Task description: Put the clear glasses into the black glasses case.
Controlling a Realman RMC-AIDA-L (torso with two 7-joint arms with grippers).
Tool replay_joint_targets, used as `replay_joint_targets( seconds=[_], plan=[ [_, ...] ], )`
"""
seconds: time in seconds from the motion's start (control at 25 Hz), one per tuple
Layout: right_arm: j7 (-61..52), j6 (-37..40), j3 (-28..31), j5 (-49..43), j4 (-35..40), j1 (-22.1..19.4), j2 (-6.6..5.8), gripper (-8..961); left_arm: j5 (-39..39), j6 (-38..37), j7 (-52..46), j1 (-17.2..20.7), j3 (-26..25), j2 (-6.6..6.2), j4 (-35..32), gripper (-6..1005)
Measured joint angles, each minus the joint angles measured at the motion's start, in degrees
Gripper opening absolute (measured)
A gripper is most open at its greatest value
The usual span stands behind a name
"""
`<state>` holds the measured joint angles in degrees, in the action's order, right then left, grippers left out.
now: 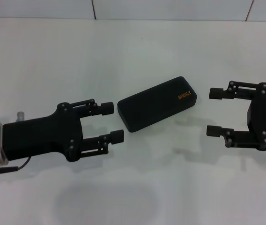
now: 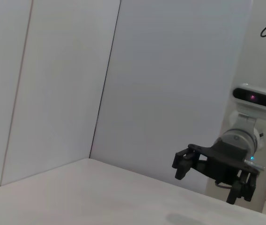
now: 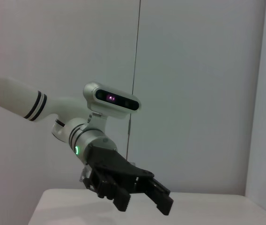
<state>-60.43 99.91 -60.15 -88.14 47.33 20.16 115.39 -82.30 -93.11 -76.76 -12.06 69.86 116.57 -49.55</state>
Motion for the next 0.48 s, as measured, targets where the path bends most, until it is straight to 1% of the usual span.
replay_joint_targets(
  seconds=[0.48],
  plan=[
    [-0.6,0.1,-0.6,-0.1,-0.8,-0.1,0.09,695,-0.1,-0.3,0.2,0.6,0.0,0.23,0.1,727]
  ],
)
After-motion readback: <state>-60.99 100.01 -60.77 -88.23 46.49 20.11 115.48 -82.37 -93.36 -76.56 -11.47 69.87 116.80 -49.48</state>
